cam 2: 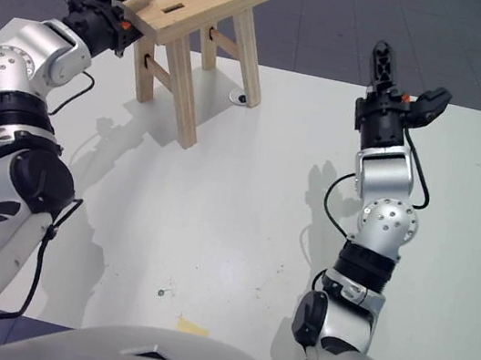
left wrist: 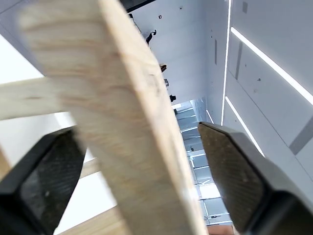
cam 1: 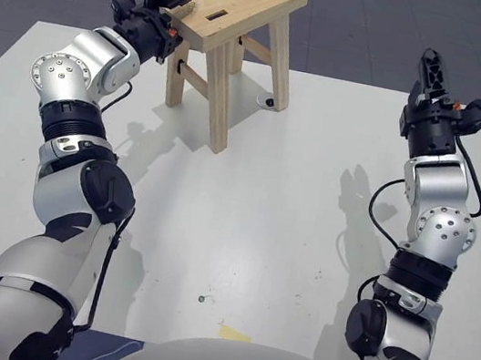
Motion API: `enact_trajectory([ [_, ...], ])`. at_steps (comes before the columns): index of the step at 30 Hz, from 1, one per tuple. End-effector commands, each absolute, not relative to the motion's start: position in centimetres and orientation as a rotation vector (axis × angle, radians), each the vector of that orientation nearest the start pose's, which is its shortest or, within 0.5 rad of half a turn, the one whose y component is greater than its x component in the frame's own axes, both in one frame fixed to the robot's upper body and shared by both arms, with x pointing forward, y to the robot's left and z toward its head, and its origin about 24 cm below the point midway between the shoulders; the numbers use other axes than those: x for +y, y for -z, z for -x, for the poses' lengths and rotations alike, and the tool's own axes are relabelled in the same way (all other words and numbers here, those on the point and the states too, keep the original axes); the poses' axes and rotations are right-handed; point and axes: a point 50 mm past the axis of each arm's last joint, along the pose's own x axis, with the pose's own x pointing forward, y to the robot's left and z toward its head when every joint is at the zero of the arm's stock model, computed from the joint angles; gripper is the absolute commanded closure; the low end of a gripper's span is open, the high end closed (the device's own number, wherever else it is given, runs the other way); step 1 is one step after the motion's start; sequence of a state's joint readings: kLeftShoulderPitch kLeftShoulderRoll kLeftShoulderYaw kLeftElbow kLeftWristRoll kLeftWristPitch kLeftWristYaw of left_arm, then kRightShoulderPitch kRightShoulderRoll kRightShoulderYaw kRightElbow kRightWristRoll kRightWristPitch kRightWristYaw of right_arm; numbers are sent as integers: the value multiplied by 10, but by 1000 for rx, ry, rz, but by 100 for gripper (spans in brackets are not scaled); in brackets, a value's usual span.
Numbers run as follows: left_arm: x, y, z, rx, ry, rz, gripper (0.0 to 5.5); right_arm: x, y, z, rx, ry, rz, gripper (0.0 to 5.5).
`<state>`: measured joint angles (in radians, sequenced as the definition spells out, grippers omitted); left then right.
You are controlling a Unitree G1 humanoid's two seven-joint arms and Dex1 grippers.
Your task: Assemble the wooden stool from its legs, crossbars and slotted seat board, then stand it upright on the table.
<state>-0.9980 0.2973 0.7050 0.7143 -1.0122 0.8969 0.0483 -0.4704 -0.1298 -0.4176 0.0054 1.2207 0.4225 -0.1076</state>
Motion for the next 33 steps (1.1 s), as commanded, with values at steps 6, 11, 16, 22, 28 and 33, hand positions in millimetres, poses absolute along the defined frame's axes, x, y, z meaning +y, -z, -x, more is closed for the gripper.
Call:
enact_trajectory([
  [6,219,-184,-358,210,341,1055,10,-200,-138,-313,-141,-188,-1048,27],
  [11,222,-186,-329,120,339,1004,10,-200,-139,-309,-176,-233,-960,12],
  [16,223,-193,-303,98,424,941,10,-198,-142,-305,-176,-273,-909,12],
  [22,231,-201,-291,37,350,792,10,-210,-145,-308,-194,-209,-815,12],
  [28,226,-174,-294,-26,136,303,10,-220,-117,-312,-108,-19,-481,12],
  [33,227,-151,-302,-151,-91,138,10,-231,-111,-313,-151,62,-235,12],
])
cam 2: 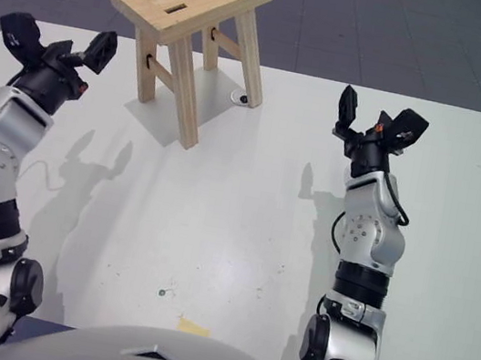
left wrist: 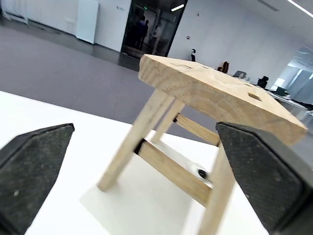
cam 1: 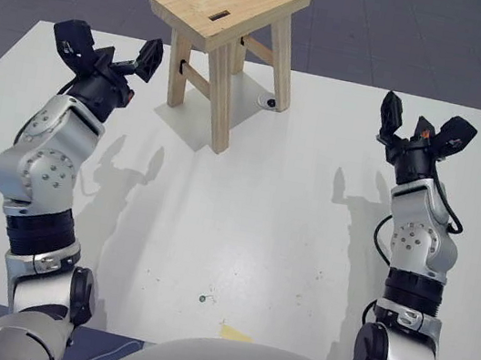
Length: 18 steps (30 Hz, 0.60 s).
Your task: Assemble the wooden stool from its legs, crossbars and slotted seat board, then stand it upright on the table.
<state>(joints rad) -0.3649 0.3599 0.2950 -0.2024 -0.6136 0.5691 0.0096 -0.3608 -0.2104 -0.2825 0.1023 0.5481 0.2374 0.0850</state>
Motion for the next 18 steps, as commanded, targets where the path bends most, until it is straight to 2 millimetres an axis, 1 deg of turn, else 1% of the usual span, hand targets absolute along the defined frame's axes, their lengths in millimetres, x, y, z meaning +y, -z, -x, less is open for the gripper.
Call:
enact_trajectory([
  [1,225,-149,-302,-164,-106,109,10,-230,-110,-315,-155,53,-198,12],
  [4,214,-141,-306,-204,-118,1,10,-222,-106,-314,-174,34,-32,12],
  [7,206,-134,-310,-218,-119,-14,10,-212,-103,-315,-207,5,105,12],
  [10,191,-137,-316,-252,-66,-39,10,-212,-98,-314,-218,36,103,12],
  [12,186,-140,-318,-272,-43,-44,10,-210,-94,-316,-221,50,86,12],
  [15,194,-134,-318,-260,-69,-17,10,-198,-92,-320,-232,37,69,12],
  [18,196,-126,-317,-244,-81,-10,10,-192,-90,-321,-231,35,57,12],
])
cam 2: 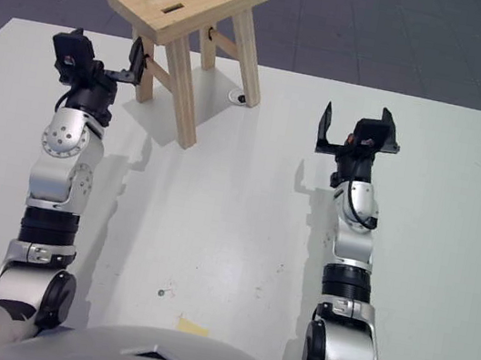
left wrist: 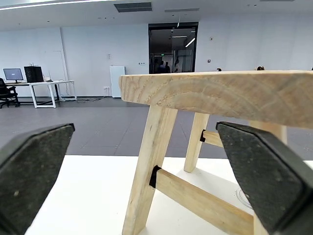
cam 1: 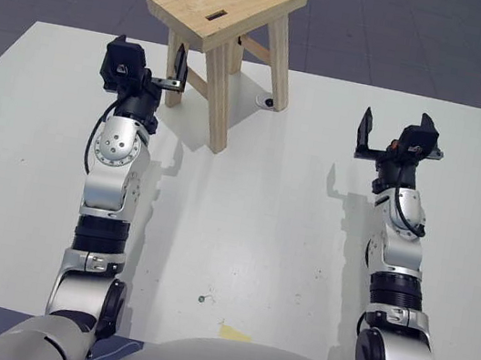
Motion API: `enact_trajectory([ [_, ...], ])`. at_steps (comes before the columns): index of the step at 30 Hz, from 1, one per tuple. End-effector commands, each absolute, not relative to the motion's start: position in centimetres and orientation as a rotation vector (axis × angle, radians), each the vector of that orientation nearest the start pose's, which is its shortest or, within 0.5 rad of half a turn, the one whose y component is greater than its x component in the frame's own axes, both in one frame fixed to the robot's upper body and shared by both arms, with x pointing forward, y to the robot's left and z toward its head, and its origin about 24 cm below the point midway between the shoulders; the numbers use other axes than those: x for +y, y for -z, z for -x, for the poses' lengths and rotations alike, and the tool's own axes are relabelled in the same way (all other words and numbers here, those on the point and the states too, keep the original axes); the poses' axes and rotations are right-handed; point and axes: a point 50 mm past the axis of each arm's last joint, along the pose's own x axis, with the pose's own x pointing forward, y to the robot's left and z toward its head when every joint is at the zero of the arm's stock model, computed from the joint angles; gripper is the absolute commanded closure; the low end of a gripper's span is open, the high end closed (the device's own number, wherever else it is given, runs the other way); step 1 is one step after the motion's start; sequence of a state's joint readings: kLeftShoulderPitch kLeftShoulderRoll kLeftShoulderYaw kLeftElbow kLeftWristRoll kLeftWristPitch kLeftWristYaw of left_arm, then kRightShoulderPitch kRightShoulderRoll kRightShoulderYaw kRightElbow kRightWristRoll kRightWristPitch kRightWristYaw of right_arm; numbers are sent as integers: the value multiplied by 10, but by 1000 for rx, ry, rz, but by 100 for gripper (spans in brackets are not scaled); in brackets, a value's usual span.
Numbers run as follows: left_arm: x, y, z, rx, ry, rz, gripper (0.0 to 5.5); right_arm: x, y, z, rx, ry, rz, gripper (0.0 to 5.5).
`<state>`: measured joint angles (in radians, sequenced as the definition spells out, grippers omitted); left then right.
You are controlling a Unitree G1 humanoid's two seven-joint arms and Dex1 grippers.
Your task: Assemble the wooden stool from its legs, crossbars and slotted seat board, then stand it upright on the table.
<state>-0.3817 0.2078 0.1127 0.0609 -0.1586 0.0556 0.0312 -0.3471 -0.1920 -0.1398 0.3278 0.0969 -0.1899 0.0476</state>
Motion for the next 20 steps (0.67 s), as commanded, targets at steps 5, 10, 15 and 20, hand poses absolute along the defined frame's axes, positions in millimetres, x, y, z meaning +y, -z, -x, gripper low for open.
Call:
enact_trajectory([
  [5,192,-118,-317,-219,-64,-9,10,-193,-79,-318,-190,57,-1,12],
  [10,194,-115,-319,-206,-97,-3,10,-187,-78,-319,-188,46,-24,12],
  [15,184,-118,-322,-215,-51,-22,10,-194,-81,-319,-199,52,-26,12],
  [20,173,-119,-320,-208,-13,-21,10,-204,-82,-316,-198,71,-17,12],
])
